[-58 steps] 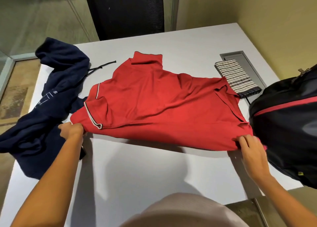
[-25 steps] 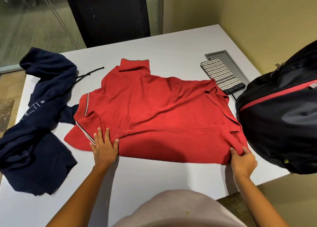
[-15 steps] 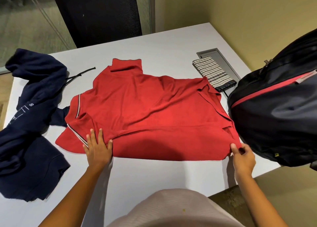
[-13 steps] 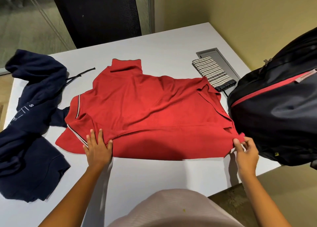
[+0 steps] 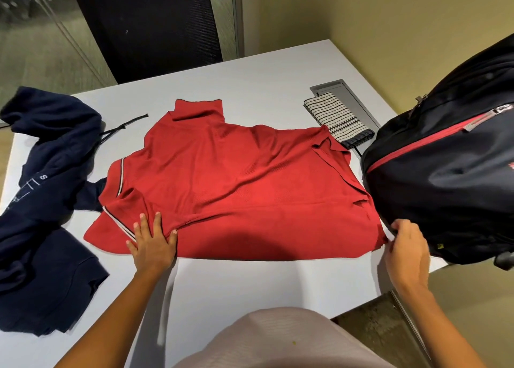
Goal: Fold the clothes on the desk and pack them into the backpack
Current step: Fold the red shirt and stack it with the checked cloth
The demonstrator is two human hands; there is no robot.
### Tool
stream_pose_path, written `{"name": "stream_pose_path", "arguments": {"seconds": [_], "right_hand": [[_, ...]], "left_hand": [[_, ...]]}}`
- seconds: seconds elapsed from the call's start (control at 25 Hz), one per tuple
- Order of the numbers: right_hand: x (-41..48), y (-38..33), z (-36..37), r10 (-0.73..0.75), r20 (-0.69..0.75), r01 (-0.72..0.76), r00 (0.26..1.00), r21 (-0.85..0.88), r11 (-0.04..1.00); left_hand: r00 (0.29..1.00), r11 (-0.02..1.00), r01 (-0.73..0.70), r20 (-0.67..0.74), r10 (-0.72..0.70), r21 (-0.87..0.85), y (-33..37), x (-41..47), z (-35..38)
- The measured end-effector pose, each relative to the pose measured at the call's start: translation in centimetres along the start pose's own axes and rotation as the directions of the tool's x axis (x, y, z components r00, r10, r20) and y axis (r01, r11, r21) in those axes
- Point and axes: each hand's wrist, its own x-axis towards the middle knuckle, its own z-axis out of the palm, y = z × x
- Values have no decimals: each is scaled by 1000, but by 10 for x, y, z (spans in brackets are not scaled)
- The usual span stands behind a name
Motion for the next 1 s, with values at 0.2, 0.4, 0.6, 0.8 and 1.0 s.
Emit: {"name": "stream_pose_path", "arguments": {"seconds": [0.2,0.4,0.6,0.8,1.0], "right_hand": [[-21,-29,42,-406,268,395,874,98,913],[-34,-30,70,-356,326,400,876,-80,913],[-54,-20,63,-288,289,338,913,-142,930],[-47,-63,65,-406,244,413,881,21,910],[-27,-110,93,-651,322,664,687,85,743]], "left_hand": [[1000,1000,0,6,0,-21,2,0,0],[999,999,-45,-8,45,12,-10,-8,-1],[993,998,-61,-96,62,8,-15,-34,11],[973,994,-88,-218,72,-65,-8,-44,-9],[913,981,35,-394,-110,-192,-30,-12,-46]]}}
